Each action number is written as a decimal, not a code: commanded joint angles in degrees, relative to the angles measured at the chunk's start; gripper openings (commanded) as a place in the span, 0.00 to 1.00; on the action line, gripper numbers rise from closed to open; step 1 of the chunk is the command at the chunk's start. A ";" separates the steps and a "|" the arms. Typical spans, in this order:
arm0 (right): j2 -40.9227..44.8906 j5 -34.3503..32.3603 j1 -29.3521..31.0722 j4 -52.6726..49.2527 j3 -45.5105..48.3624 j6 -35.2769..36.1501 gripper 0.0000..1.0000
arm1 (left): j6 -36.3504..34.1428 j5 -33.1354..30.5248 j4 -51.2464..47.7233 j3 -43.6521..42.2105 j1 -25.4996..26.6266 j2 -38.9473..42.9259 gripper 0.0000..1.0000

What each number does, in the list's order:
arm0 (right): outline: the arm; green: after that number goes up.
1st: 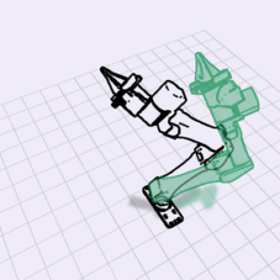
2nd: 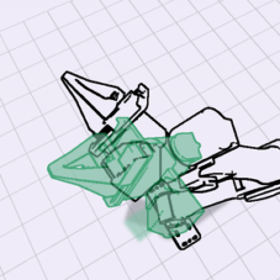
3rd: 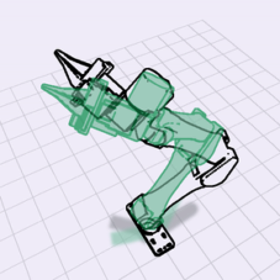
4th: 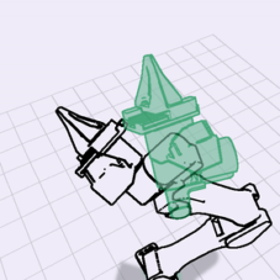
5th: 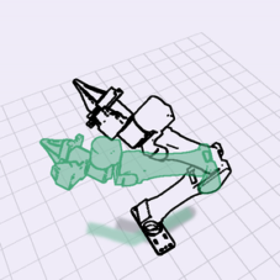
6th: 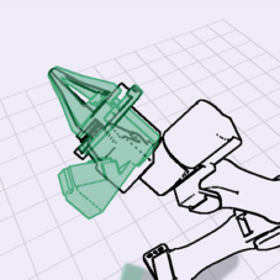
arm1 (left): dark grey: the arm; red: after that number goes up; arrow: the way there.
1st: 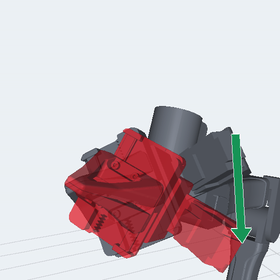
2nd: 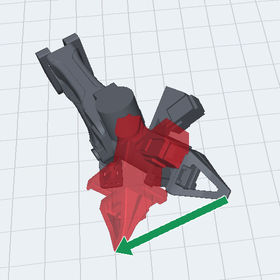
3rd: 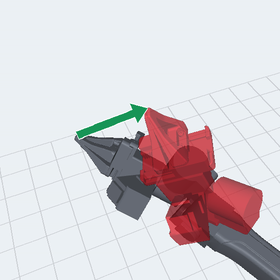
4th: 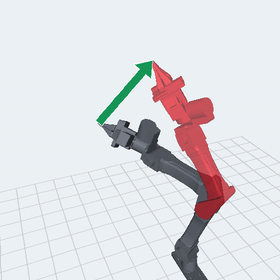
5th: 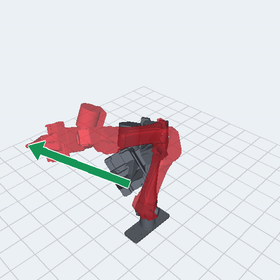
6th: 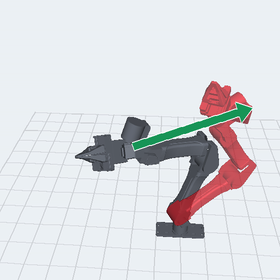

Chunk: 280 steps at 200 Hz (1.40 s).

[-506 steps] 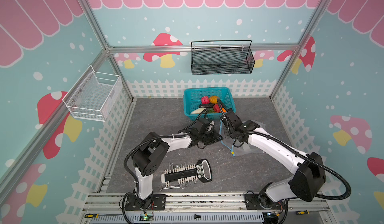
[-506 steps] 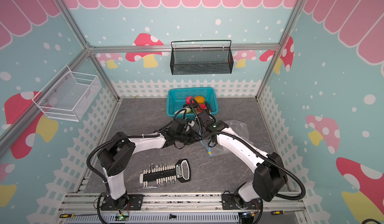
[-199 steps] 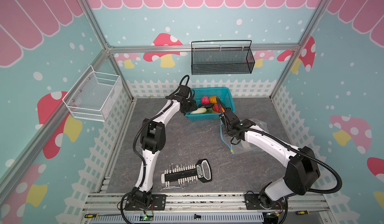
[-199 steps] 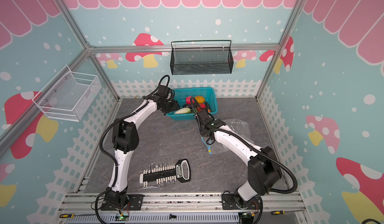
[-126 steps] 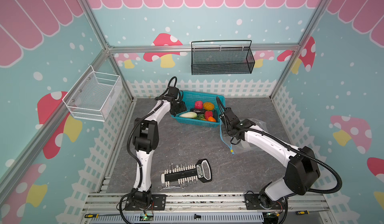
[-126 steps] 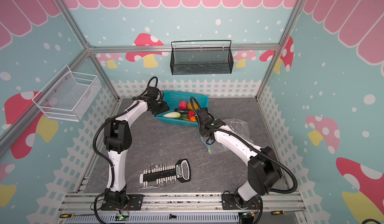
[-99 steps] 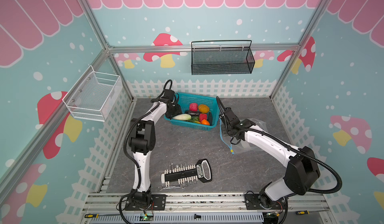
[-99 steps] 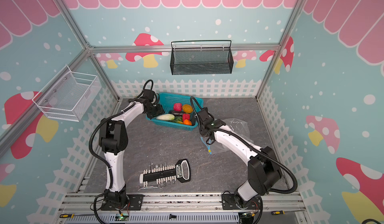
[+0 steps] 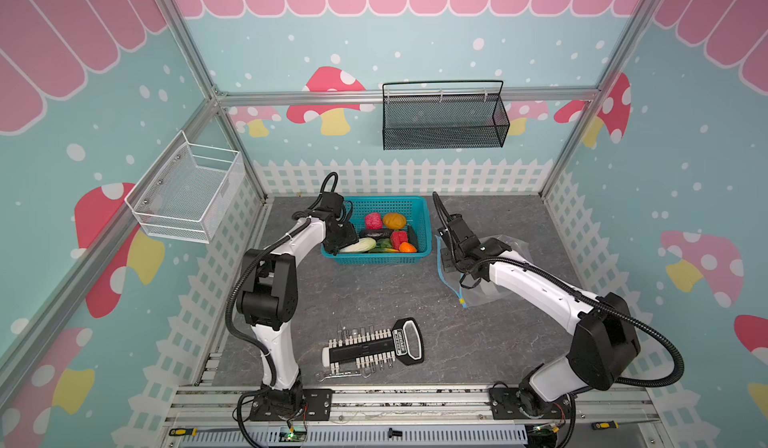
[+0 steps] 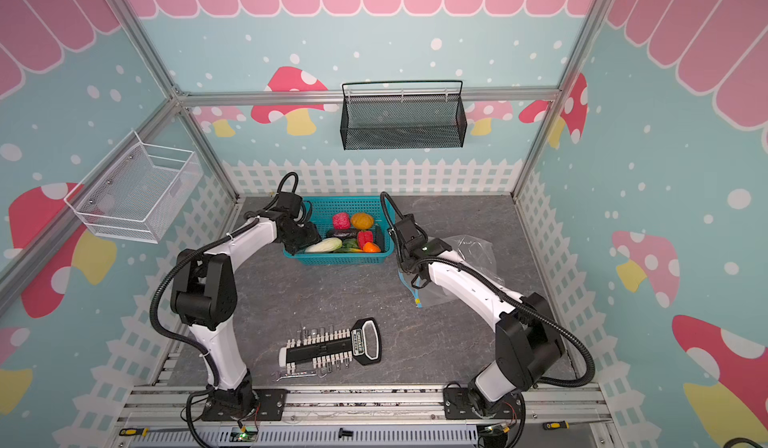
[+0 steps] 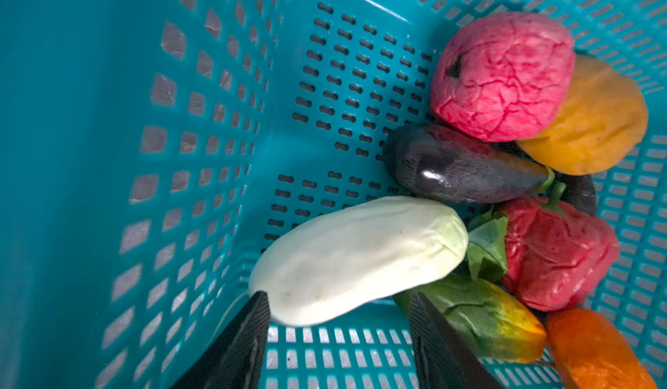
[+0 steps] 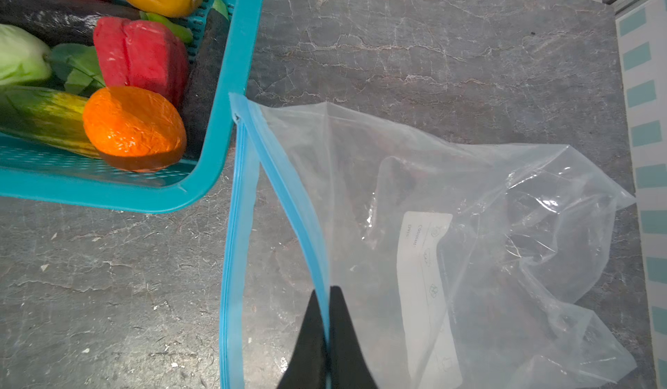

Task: Place the food in the zip-top bag and seal the zipper
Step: 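Lower the left gripper onto the pink beet and close on it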

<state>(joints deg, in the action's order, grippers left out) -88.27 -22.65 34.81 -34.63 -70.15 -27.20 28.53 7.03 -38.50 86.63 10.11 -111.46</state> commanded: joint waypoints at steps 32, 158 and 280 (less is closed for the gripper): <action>-0.51 1.91 -0.32 2.08 -0.32 0.59 0.00 | 0.56 -4.03 0.93 15.09 5.66 -6.41 0.78; -1.64 3.68 -0.78 2.99 -1.19 0.92 0.00 | -0.32 -8.69 -6.77 38.22 6.37 -25.55 0.84; -0.94 4.56 -0.95 3.54 -0.25 0.40 0.00 | 0.38 -8.70 -9.49 45.82 5.17 -33.15 0.68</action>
<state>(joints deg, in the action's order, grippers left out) -89.19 -18.35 34.11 -31.62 -70.26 -26.61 29.15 -0.89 -46.72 130.65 15.99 -143.61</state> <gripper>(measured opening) 0.047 0.705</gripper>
